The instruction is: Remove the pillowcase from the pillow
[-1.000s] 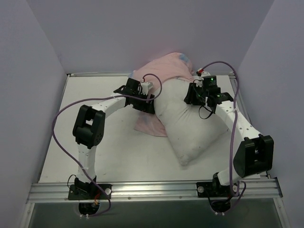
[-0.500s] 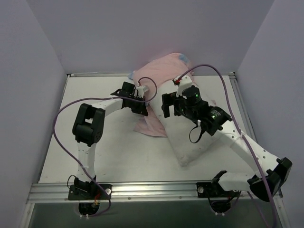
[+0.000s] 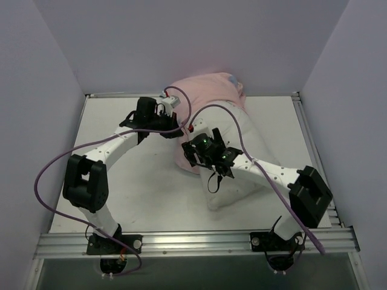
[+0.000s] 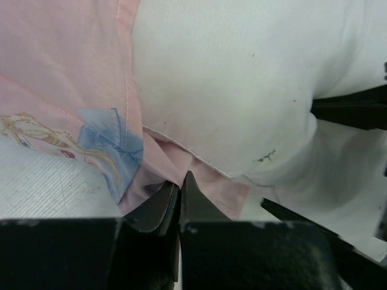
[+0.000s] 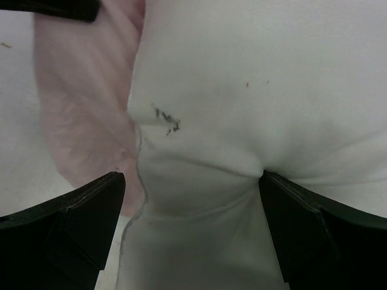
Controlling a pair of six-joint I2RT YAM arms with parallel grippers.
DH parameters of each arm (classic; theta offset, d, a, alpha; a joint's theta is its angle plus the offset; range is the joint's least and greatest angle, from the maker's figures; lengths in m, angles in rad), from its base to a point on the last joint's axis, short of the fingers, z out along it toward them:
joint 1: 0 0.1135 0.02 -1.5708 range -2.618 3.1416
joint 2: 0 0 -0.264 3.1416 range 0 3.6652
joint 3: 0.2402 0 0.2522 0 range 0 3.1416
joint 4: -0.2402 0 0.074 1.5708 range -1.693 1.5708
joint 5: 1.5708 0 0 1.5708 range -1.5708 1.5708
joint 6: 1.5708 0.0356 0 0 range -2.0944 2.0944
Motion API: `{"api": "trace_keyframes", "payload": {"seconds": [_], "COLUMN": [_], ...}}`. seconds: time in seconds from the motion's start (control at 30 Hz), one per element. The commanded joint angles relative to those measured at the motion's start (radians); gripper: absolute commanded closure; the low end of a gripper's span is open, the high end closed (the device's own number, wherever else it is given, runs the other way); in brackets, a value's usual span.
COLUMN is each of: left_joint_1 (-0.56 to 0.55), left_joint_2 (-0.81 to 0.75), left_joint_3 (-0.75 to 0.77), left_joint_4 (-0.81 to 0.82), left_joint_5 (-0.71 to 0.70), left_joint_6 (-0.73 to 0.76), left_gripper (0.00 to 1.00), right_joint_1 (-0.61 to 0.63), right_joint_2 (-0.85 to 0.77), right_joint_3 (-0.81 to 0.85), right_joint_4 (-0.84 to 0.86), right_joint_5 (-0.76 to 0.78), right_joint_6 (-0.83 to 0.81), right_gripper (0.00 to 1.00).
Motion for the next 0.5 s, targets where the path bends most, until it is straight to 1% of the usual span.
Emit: {"api": "trace_keyframes", "payload": {"seconds": [0.0,0.03,0.07,0.1,0.13,0.17,0.23,0.27,0.33,0.37,0.4,0.43,0.47], "left_joint_1": [0.010,0.012,0.015,0.030,0.041,0.053,0.098,0.116,0.171,0.188,0.205,0.245,0.263], "left_joint_2": [-0.084,-0.093,-0.102,-0.119,-0.125,-0.130,-0.136,-0.131,-0.124,-0.121,-0.112,-0.107,-0.089], "left_joint_3": [0.003,0.003,0.003,0.006,0.011,0.016,0.035,0.043,0.060,0.078,0.086,0.095,0.121], "left_joint_4": [0.024,0.025,0.027,0.025,0.024,0.019,0.005,0.001,-0.010,-0.013,-0.009,-0.003,0.002], "left_joint_5": [0.040,0.041,0.043,0.043,0.044,0.040,0.021,0.005,-0.052,-0.083,-0.150,-0.184,-0.219], "left_joint_6": [0.019,0.019,0.021,0.019,0.019,0.022,0.039,0.056,0.079,0.128,0.143,0.160,0.200], "left_gripper": [0.98,0.98,0.98,0.98,0.98,0.98,0.98,0.98,0.98,0.98,0.98,0.98,0.98], "right_joint_1": [-0.067,-0.114,-0.139,-0.165,-0.188,-0.211,-0.213,-0.212,-0.211,-0.211,-0.213,-0.213,-0.215], "right_joint_2": [0.156,0.187,0.214,0.250,0.258,0.261,0.234,0.216,0.137,0.104,0.031,-0.007,-0.043], "right_joint_3": [0.004,-0.002,-0.006,-0.011,-0.020,-0.022,-0.010,-0.003,0.012,0.023,0.029,0.033,0.040], "right_joint_4": [0.073,0.065,0.060,0.057,0.057,0.057,0.036,0.027,-0.016,-0.029,-0.058,-0.076,-0.101], "right_joint_5": [0.114,0.104,0.043,0.003,-0.040,-0.066,-0.079,-0.091,-0.186,-0.223,-0.267,-0.345,-0.382], "right_joint_6": [-0.003,0.034,0.054,0.072,0.088,0.093,0.077,0.068,0.045,0.030,0.021,0.017,0.016], "right_gripper": [0.00,0.02,0.06,0.12,0.35,0.54,1.00,1.00,1.00,1.00,1.00,1.00,1.00]}}
